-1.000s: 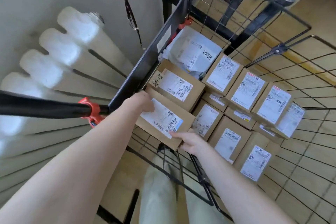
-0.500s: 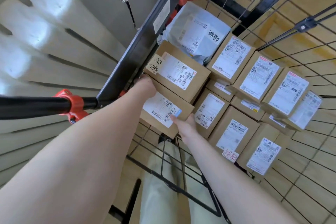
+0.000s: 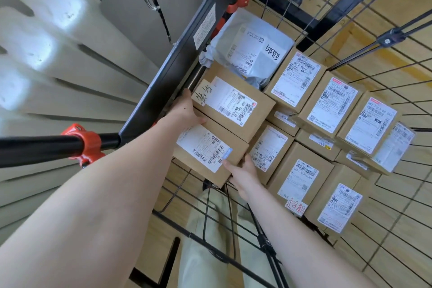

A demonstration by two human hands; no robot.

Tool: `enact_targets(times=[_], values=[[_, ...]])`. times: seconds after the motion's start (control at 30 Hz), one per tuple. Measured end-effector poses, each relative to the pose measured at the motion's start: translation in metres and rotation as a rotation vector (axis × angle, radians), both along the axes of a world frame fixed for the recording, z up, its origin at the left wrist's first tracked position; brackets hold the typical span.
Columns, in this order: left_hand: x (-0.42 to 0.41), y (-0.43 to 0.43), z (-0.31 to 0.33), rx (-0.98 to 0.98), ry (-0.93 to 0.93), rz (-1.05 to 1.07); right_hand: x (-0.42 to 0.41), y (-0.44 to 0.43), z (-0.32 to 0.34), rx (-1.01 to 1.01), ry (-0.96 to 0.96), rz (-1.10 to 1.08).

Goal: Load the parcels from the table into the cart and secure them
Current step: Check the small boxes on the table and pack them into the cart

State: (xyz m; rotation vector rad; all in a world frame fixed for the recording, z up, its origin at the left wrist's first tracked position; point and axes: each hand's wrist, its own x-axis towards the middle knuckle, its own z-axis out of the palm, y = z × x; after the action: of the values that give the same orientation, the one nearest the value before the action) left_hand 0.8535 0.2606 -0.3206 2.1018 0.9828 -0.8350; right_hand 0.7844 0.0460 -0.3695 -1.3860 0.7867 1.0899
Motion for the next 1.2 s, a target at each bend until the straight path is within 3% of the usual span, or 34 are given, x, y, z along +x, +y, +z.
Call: enact_targets(times=[0.4,0.77,1.2], values=[[-0.007,-0.005,-0.012,0.021,0.031,-0.087,0.008,-0.008,0.000,-0.085,-0.045,0.065],[-0.002,-0.001,-0.014,0.022,0.013,-0.082,0.012,-0.004,0.010,-0.114,-0.173,0.254],[-0.003,0.000,-0.012,0.031,0.030,-0.111,0.018,-0.003,0.008,-0.158,-0.123,0.317]])
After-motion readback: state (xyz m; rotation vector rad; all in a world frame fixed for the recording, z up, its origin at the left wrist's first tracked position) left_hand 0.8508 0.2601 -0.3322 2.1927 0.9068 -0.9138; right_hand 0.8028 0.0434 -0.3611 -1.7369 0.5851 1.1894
